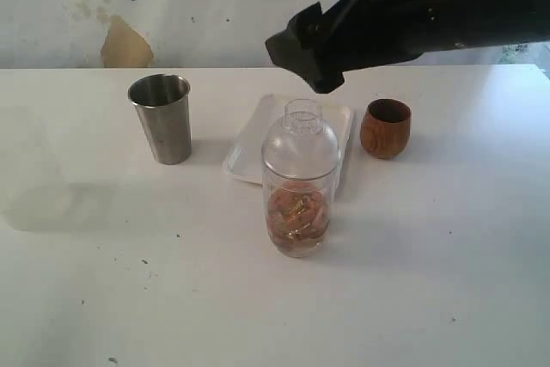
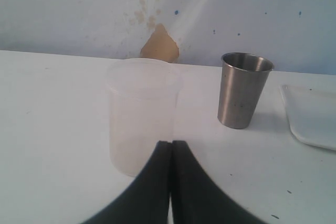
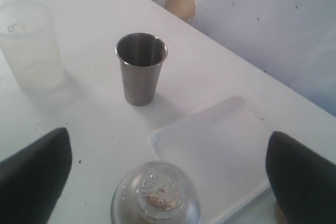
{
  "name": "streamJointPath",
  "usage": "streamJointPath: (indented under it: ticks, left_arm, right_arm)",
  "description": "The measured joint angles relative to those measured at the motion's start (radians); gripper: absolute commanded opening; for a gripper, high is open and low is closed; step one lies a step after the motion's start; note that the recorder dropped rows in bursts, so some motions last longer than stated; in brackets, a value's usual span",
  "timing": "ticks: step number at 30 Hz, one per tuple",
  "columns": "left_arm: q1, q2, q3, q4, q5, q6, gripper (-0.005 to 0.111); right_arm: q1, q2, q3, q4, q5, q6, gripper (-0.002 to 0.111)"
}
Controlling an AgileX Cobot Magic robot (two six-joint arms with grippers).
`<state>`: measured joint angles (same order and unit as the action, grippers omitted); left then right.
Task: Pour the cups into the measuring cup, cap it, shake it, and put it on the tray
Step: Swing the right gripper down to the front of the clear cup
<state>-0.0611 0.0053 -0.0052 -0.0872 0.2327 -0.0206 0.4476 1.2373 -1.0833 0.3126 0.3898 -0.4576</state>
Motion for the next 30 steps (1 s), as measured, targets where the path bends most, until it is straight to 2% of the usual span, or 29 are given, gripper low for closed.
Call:
streamJointPath:
  ticks: [8,12,25,30]
  left_arm:
    - [0.000,0.000,0.000,0.000,0.000,0.000,0.000]
    - [0.000,0.000,0.000,0.000,0.000,0.000,0.000]
    - [0.000,0.000,0.000,0.000,0.000,0.000,0.000]
    - [0.000,0.000,0.000,0.000,0.000,0.000,0.000]
  right_arm:
    - [0.000,-0.040,0.000,0.006,0.058,0.000,0.094]
    - [0.004,-0.040,0.000,0.022,0.068,-0.024,0.105]
    - [0.030,-0.044,0.009,0.030,0.072,-0.034,0.105]
    - [0.033,-0.083,0.127,0.048,-0.050,-0.034,0.105]
